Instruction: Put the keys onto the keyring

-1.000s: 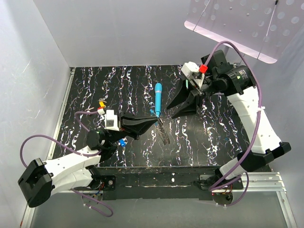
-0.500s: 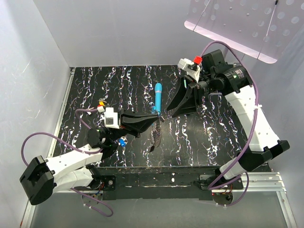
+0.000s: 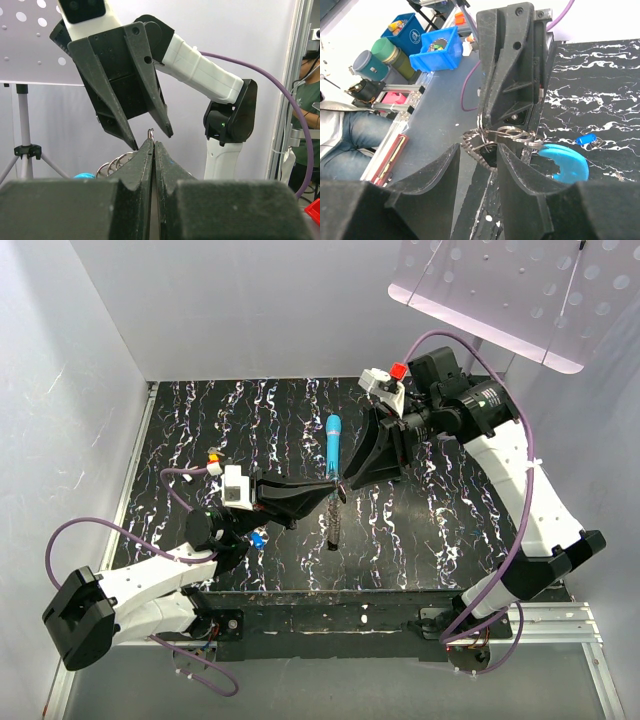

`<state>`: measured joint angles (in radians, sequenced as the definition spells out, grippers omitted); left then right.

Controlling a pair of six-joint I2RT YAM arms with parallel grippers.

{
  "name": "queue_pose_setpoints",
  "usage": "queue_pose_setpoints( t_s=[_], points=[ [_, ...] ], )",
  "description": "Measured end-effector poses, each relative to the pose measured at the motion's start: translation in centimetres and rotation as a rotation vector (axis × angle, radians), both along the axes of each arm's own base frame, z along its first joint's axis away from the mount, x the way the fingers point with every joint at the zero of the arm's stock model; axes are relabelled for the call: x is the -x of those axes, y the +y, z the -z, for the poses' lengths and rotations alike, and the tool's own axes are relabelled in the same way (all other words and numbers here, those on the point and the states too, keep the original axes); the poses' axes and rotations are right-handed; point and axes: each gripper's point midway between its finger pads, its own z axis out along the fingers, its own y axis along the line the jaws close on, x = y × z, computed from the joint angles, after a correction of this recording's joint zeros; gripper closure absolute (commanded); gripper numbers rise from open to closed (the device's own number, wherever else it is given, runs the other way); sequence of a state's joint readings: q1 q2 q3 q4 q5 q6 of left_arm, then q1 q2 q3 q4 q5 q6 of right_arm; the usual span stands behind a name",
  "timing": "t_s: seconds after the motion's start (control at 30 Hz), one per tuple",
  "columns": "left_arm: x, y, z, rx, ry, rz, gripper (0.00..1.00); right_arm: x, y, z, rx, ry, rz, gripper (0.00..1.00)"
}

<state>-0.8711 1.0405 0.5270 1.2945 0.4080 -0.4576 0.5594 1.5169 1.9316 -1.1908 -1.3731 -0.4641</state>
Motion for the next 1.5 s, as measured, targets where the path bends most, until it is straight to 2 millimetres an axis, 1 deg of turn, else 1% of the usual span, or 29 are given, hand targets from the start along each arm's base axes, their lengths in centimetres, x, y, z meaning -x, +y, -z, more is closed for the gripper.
queue_pose_setpoints(
  t_s=[0.17,0.33,0.4,0.57,0.77,1.2,1.5],
  points=[
    [0.1,0.0,0.0,0.002,0.001,0.002,1.0,-0.2,0.3,0.6,0.019,0.006,0.006,0.65],
    [0.2,0.2,-0.3,0.007,-0.003,0.003,1.0,-0.1,0.4,0.7,0.025,0.003,0.005,0.72],
    [0.2,0.2,-0.5,0.01,-0.005,0.003,1.0,-0.1,0.5,0.7,0.026,0.0,0.006,0.77],
    [0.2,0.2,-0.7,0.015,-0.008,0.005,1.0,-0.3,0.6,0.7,0.028,-0.009,0.013,0.83],
    [0.2,0.2,-0.7,0.015,-0.007,0.005,1.0,-0.2,0.6,0.7,0.034,-0.003,0.013,0.99],
    [0.5,0.7,-1.2,0.027,-0.015,-0.002,1.0,0.5,0.3,0.2,0.006,-0.024,-0.006,0.99],
    [0.4,0.7,-1.2,0.025,-0.014,-0.006,1.0,0.9,0.6,1.7,0.048,0.024,-0.01,0.99]
  ],
)
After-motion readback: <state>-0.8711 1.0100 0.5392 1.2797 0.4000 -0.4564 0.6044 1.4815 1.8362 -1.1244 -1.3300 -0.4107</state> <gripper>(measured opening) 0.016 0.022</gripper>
